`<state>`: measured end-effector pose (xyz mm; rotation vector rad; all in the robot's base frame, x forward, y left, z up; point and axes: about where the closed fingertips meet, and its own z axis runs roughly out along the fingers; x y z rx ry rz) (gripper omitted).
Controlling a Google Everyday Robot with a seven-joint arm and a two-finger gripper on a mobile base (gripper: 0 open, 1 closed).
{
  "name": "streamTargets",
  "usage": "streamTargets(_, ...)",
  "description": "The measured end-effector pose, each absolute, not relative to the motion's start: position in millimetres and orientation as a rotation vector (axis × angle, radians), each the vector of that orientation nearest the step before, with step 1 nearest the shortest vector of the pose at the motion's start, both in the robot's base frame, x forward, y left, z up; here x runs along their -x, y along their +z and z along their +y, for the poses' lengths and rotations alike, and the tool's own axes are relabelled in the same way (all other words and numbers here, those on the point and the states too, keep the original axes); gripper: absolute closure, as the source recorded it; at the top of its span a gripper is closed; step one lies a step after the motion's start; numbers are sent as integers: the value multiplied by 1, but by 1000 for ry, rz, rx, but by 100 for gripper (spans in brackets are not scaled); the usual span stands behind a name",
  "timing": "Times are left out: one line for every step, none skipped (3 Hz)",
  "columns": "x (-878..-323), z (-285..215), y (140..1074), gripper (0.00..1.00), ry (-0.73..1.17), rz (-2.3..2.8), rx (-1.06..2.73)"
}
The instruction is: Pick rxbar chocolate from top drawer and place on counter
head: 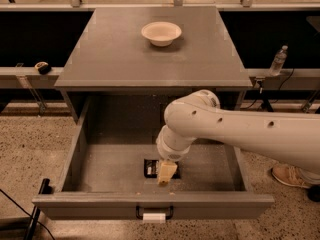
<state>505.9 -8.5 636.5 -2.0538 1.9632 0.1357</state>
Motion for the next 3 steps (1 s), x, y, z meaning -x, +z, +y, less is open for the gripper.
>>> streamTargets(-504, 0, 620, 27, 183, 1923, 2048)
streamTargets(-502, 3, 609, 25, 243, 1898, 2037)
streamTargets(-501, 4, 599, 28, 283, 1883, 2053)
